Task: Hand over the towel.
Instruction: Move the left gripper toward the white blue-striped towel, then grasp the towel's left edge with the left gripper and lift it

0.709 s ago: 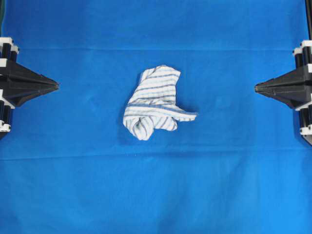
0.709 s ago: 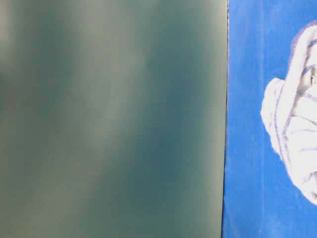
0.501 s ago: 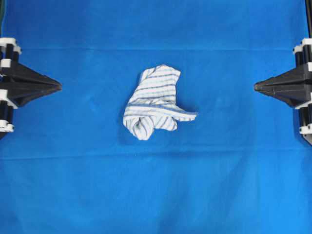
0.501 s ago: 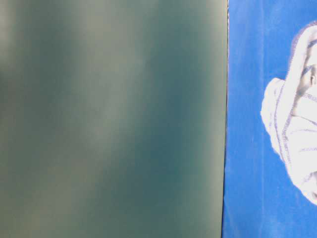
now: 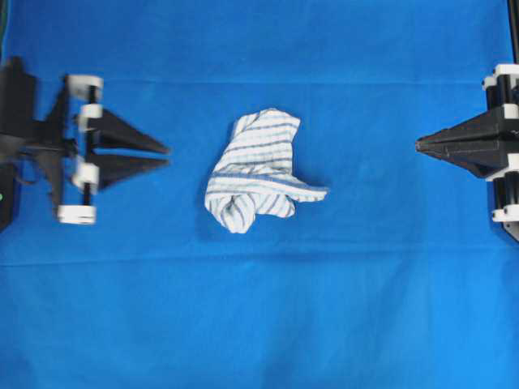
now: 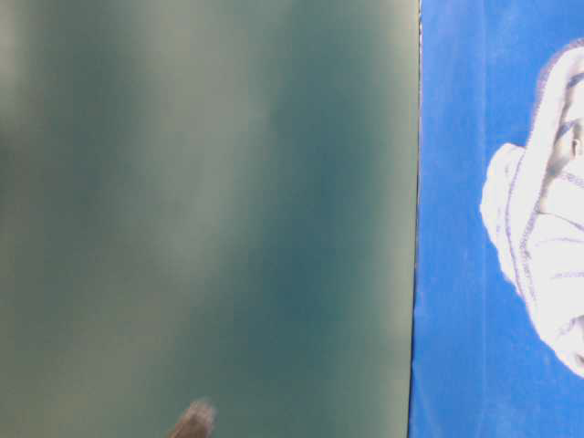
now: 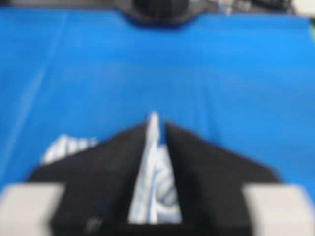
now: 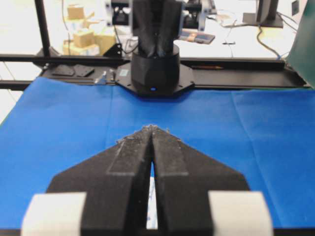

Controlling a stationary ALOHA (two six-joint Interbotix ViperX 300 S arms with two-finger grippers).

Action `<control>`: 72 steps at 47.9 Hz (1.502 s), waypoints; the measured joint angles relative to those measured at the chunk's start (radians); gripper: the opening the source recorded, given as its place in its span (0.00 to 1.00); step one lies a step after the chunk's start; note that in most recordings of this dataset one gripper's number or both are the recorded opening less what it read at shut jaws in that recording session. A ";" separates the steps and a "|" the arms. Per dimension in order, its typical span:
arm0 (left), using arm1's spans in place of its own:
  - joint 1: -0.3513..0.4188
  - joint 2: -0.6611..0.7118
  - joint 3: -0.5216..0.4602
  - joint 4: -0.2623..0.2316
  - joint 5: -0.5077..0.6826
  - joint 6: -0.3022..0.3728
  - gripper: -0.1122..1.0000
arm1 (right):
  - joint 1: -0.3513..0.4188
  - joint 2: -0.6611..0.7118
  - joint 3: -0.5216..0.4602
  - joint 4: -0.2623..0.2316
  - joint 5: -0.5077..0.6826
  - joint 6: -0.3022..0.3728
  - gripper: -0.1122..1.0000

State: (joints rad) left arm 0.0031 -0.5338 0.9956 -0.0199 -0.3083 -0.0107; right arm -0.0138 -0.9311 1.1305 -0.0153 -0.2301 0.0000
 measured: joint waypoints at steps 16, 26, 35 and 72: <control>0.008 0.307 -0.161 -0.005 0.161 -0.002 0.94 | 0.000 0.009 0.000 0.000 0.002 0.005 0.10; 0.018 0.546 -0.261 -0.008 0.213 -0.005 0.94 | 0.000 0.028 0.000 0.000 0.002 0.005 0.10; 0.020 0.687 -0.324 -0.009 0.227 -0.003 0.94 | 0.000 0.038 0.000 0.000 0.006 0.006 0.10; 0.034 0.391 -0.353 -0.005 0.311 0.018 0.16 | 0.000 0.048 -0.018 0.000 0.031 0.002 0.10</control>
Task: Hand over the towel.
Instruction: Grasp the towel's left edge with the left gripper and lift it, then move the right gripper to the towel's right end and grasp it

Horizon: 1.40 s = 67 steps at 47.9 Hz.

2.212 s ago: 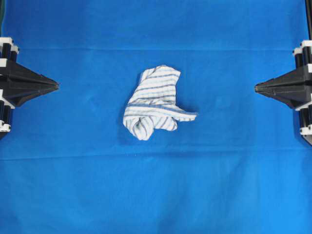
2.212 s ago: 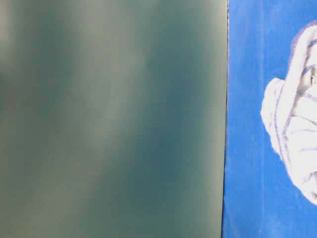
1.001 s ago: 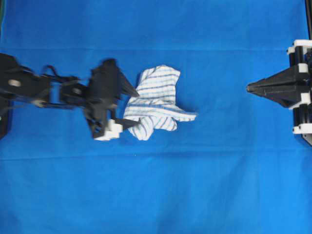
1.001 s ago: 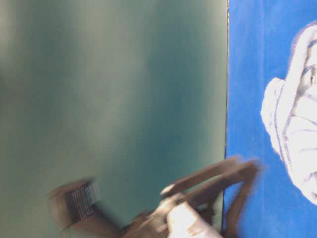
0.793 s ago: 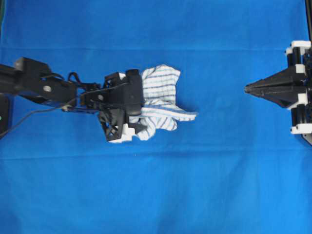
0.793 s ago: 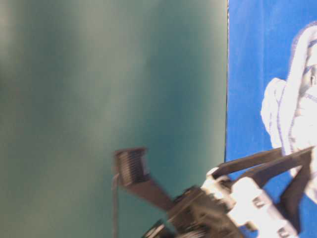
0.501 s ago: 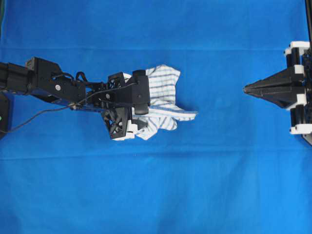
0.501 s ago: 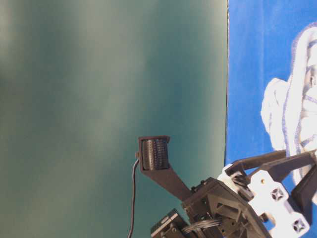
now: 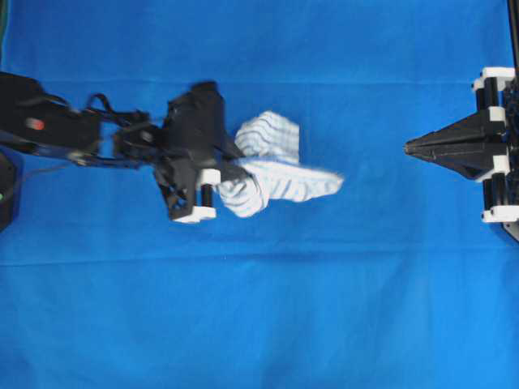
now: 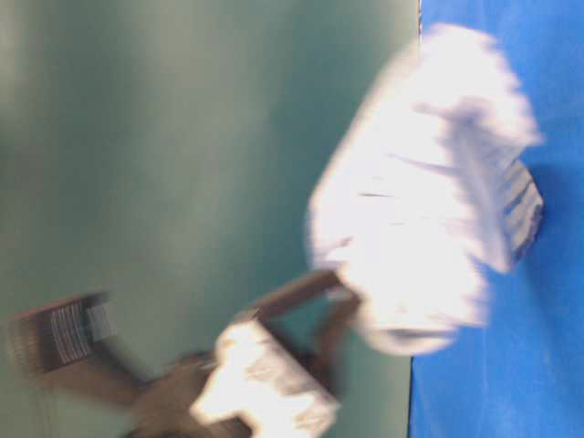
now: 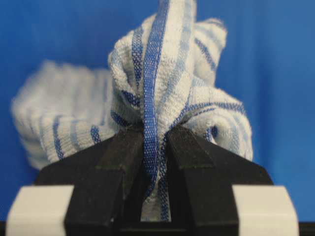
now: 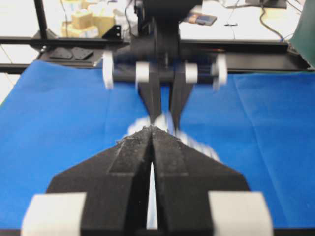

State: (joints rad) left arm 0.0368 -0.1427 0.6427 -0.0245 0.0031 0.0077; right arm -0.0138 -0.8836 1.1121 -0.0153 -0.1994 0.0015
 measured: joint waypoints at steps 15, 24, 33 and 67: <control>-0.003 -0.268 -0.017 0.000 0.000 0.002 0.16 | 0.000 0.000 -0.009 0.000 0.002 -0.008 0.10; -0.005 -0.328 -0.018 0.000 -0.003 0.000 0.16 | 0.000 0.005 -0.014 0.000 0.003 -0.006 0.10; -0.005 -0.328 -0.018 0.000 -0.002 0.000 0.16 | -0.002 0.023 -0.025 0.000 -0.003 -0.006 0.10; -0.006 -0.327 -0.018 0.000 -0.002 0.000 0.16 | -0.020 0.618 -0.402 -0.005 -0.178 -0.014 0.76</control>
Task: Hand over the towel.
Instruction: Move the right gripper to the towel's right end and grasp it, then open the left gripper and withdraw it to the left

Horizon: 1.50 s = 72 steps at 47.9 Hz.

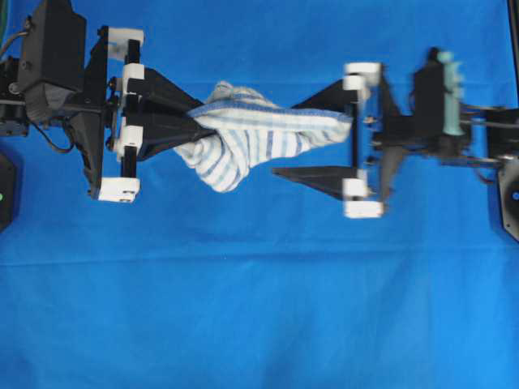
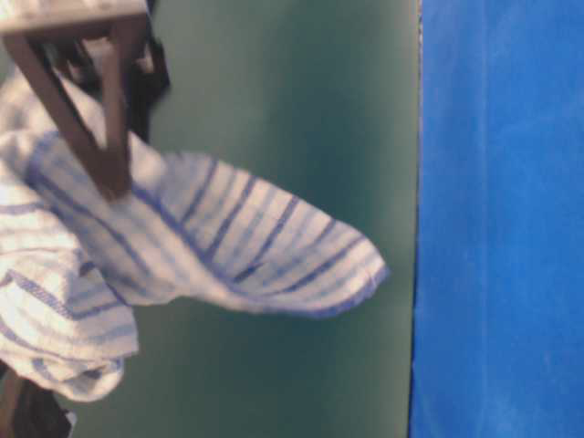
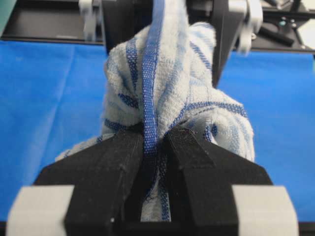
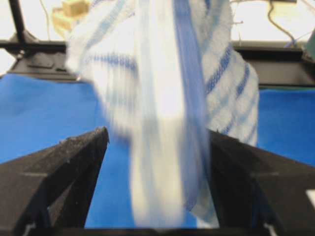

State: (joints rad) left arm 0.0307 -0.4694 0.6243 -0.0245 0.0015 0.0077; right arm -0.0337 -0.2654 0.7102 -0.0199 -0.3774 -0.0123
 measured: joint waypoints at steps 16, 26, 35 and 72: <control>-0.011 0.002 0.000 0.000 -0.002 0.000 0.16 | -0.015 0.156 -0.161 -0.014 0.034 -0.017 0.74; -0.014 0.002 0.000 0.000 0.000 0.000 0.16 | -0.015 0.156 -0.163 -0.035 0.049 -0.018 0.41; -0.015 0.005 0.000 0.000 0.000 0.000 0.16 | -0.017 0.156 -0.163 -0.037 0.069 -0.020 0.13; -0.023 -0.176 0.100 0.000 -0.046 -0.012 0.91 | -0.009 0.002 -0.028 -0.037 0.072 -0.003 0.13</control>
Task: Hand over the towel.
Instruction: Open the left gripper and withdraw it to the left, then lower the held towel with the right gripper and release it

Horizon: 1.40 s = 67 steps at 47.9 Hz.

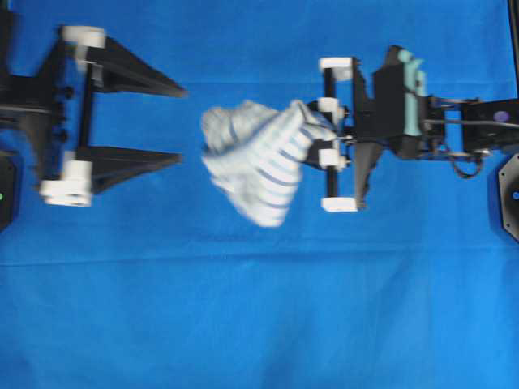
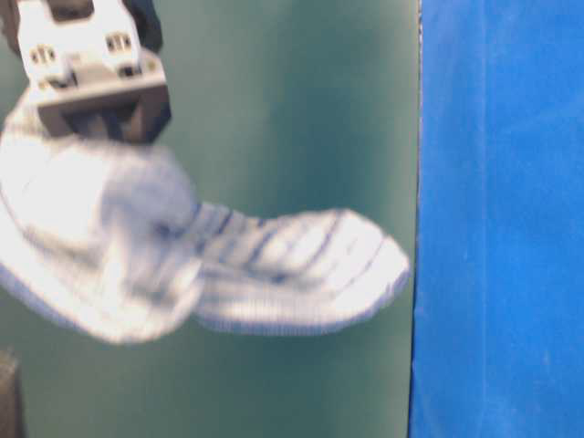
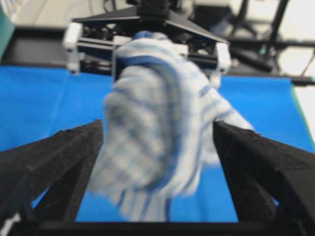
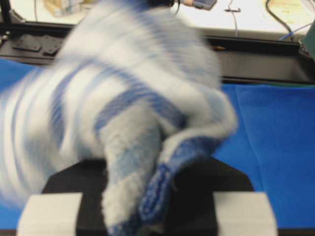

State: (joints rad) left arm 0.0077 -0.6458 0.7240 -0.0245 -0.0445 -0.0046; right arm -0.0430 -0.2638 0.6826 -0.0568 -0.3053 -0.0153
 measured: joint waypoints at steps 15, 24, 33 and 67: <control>-0.002 -0.204 0.150 0.000 0.014 0.012 0.91 | 0.002 -0.110 0.077 0.002 0.005 0.003 0.13; -0.002 -0.210 0.164 -0.002 0.015 0.014 0.91 | 0.002 -0.072 0.057 0.003 0.072 0.009 0.13; -0.002 -0.206 0.166 0.000 0.015 0.014 0.91 | 0.002 0.046 -0.031 0.005 0.227 0.020 0.13; -0.003 -0.204 0.170 -0.002 0.028 0.015 0.91 | 0.003 0.385 -0.189 0.012 0.549 0.017 0.13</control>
State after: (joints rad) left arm 0.0046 -0.8498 0.8943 -0.0261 -0.0169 0.0107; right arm -0.0399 0.1212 0.4939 -0.0445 0.2439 0.0015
